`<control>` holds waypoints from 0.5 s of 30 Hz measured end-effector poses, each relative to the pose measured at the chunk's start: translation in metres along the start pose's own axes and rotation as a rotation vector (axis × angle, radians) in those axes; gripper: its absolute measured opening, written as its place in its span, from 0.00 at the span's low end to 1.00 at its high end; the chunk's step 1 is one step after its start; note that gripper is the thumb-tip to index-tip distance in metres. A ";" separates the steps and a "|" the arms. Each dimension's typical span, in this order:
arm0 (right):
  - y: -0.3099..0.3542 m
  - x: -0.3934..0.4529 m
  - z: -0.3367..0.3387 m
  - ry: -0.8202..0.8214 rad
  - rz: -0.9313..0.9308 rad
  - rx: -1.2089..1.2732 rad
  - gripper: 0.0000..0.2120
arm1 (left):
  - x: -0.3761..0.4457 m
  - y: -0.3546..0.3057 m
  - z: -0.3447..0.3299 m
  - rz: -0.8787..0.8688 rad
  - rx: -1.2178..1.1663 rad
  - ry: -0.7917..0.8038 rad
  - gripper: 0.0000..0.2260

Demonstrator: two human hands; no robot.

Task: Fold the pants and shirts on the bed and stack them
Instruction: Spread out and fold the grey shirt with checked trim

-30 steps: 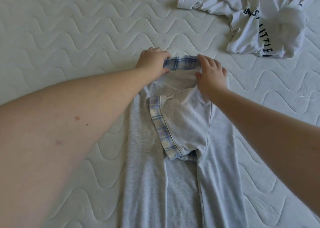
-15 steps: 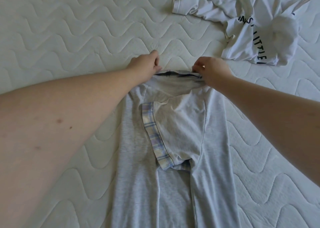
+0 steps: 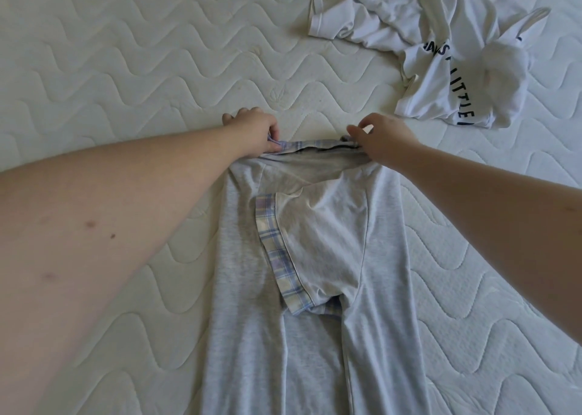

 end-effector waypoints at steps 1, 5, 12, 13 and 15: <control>0.005 -0.001 -0.001 -0.020 0.040 -0.060 0.24 | -0.001 0.001 0.000 -0.001 -0.032 -0.023 0.09; 0.018 -0.005 -0.011 -0.022 0.108 -0.354 0.21 | -0.008 0.003 0.005 -0.040 -0.184 -0.123 0.09; -0.001 0.003 0.003 -0.088 -0.193 0.074 0.13 | -0.010 0.012 0.010 -0.028 -0.173 -0.135 0.10; -0.007 0.004 0.006 -0.093 -0.232 0.212 0.11 | -0.009 0.015 0.013 -0.007 -0.195 -0.151 0.09; -0.016 0.005 0.012 -0.096 -0.281 0.478 0.06 | -0.007 0.022 0.019 0.044 -0.279 -0.198 0.08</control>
Point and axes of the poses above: each hand's wrist, its own x-axis towards the middle knuckle, its own z-axis out of the back of the hand, y = z × x, the point moved 7 cm from there along x, towards the middle knuckle, and after that the axes turned 15 degrees about x, right-handed, at the moved point
